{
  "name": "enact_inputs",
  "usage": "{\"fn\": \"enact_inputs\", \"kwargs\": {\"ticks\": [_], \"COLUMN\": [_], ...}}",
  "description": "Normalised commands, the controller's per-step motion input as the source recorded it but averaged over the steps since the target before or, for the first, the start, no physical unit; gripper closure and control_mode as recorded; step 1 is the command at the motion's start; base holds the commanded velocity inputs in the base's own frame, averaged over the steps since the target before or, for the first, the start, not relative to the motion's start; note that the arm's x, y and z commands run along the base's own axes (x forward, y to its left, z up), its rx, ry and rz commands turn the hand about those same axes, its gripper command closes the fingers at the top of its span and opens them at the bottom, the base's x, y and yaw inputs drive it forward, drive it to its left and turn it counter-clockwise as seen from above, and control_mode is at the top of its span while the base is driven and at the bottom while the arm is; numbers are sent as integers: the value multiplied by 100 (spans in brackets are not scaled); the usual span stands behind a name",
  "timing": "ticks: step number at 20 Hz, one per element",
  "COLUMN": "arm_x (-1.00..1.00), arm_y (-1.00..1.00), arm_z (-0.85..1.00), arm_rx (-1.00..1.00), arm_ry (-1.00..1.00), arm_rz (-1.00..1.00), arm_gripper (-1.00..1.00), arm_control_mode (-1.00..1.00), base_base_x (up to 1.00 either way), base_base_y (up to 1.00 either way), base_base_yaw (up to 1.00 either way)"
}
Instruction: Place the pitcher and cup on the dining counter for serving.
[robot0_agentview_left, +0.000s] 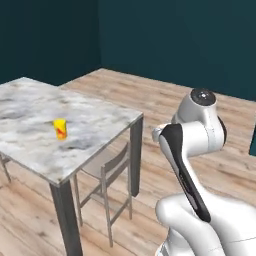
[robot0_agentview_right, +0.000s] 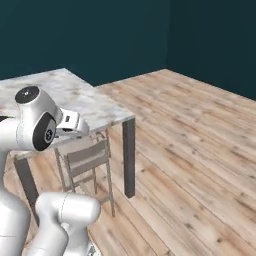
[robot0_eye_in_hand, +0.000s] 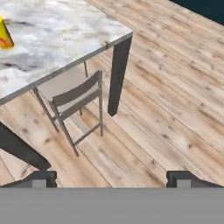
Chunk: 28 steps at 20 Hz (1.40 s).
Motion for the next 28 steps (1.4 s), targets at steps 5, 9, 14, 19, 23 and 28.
{"fn": "enact_inputs", "kwargs": {"ticks": [5,9,14,19,23,28], "arm_x": [0,0,0,0,0,0], "arm_y": [0,0,0,0,0,0], "arm_z": [0,0,0,0,0,0], "arm_rx": [0,0,0,0,0,0], "arm_ry": [0,0,0,0,0,0], "arm_rz": [0,0,0,0,0,0], "arm_gripper": [-100,-100,-100,-100,-100,-100], "arm_control_mode": [100,100,100,100,100,100], "base_base_x": [-11,-3,0,0,7,39], "base_base_y": [-33,-37,-71,-72,-60,-65], "base_base_yaw": [-77,-80,-70,-70,-70,-58]}}
